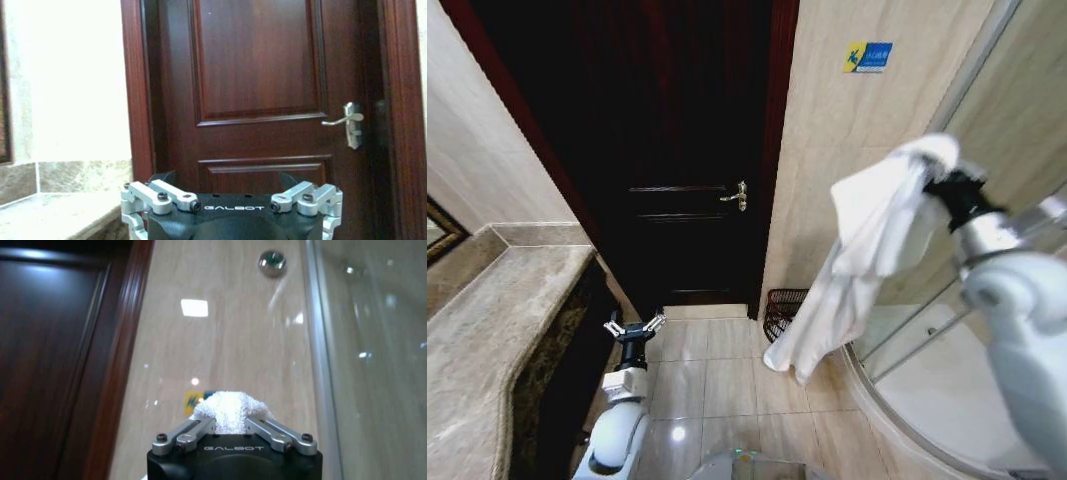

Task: Discard the used towel into the hamper.

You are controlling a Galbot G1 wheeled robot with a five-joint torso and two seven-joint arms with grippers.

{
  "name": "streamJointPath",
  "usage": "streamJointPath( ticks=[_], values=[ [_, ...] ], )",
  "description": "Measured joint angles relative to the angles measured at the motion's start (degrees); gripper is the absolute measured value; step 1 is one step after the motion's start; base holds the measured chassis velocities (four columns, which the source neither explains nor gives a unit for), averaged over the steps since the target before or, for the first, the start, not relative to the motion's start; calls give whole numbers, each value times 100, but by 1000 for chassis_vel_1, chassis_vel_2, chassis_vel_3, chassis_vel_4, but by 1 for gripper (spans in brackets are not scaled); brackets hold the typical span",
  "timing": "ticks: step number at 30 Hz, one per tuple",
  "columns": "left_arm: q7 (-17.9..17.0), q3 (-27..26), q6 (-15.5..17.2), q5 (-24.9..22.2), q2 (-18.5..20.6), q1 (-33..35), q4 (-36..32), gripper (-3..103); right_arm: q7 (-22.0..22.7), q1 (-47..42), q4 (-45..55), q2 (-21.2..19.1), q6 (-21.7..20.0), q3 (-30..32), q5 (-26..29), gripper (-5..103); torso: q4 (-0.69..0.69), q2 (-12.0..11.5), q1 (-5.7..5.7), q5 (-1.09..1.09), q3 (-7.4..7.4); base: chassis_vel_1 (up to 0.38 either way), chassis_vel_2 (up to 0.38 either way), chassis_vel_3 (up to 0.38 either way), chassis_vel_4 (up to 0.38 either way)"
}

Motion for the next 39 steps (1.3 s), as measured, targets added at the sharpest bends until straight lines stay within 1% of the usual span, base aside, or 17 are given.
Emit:
streamJointPath(
  ticks=[4,13,16,17,18,19,21,23,24,26,27,28,31,32,34,35,39],
  values=[
    [0,-55,-31,12,-53,8,-2,100,-45,693,-366,-346,-81,-170,368,6,-1,0,0,1,0,0,0,0,0],
    [-5,56,-35,112,-166,-47,9,100,-107,1616,-708,-749,-185,-430,790,6,-2,0,0,1,0,0,0,0,0],
    [-7,56,-33,119,-177,-60,4,100,-154,2123,-947,-845,-185,-665,892,6,-2,0,0,2,0,0,0,0,0],
    [-7,39,-33,121,-182,-69,4,100,-164,2510,-1133,-866,-185,-892,953,6,-3,0,0,1,0,0,0,0,0],
    [-7,39,-33,121,-182,-69,4,100,-164,2510,-1133,-866,-185,-892,953,6,-3,0,0,1,0,0,0,0,0],
    [-8,30,-33,122,-187,-75,4,100,-173,2785,-1282,-864,-185,-1091,987,6,-3,0,-1,0,-1,0,0,0,0],
    [-8,6,-43,122,-208,-79,4,100,-195,3353,-1624,-793,-185,-1553,1030,6,-4,0,-1,1,-1,0,0,0,0],
    [-7,-31,-59,122,-237,-63,0,100,-248,4267,-2166,-575,-180,-2280,1013,6,0,0,0,4,0,0,0,0,0],
    [-7,-31,-59,122,-237,-63,0,100,-248,4267,-2166,-575,-180,-2280,1013,6,0,0,0,4,0,0,0,0,0],
    [-6,-58,-71,122,-249,-51,-4,100,-310,4868,-2567,-392,-161,-2691,943,6,1,0,1,-3,0,0,0,0,0],
    [-5,-86,-74,121,-261,-42,-9,100,-376,5312,-2918,-228,-135,-2993,859,6,1,0,0,-6,0,0,0,0,0],
    [-5,-86,-74,121,-261,-42,-9,100,-376,5312,-2918,-228,-135,-2993,859,6,1,0,0,-6,0,0,0,0,0],
    [-4,-150,-79,105,-267,-20,-17,100,-535,6156,-3788,205,-69,-3522,592,6,0,-1,1,3,1,0,0,0,0],
    [-4,-150,-79,105,-267,-20,-17,100,-535,6156,-3788,205,-69,-3522,592,6,0,-1,1,3,1,0,0,0,0],
    [-3,-184,-81,96,-264,-7,-17,100,-614,6528,-4181,439,-51,-3695,468,6,-2,0,1,-1,0,0,0,0,0],
    [-3,-184,-81,96,-264,-7,-17,100,-614,6528,-4181,439,-51,-3695,468,6,-2,0,1,-1,0,0,0,0,0],
    [3,-220,-82,68,-260,17,-26,100,-723,7004,-4859,873,16,-3901,219,6,-1,0,0,0,0,0,0,0,0]
  ],
)
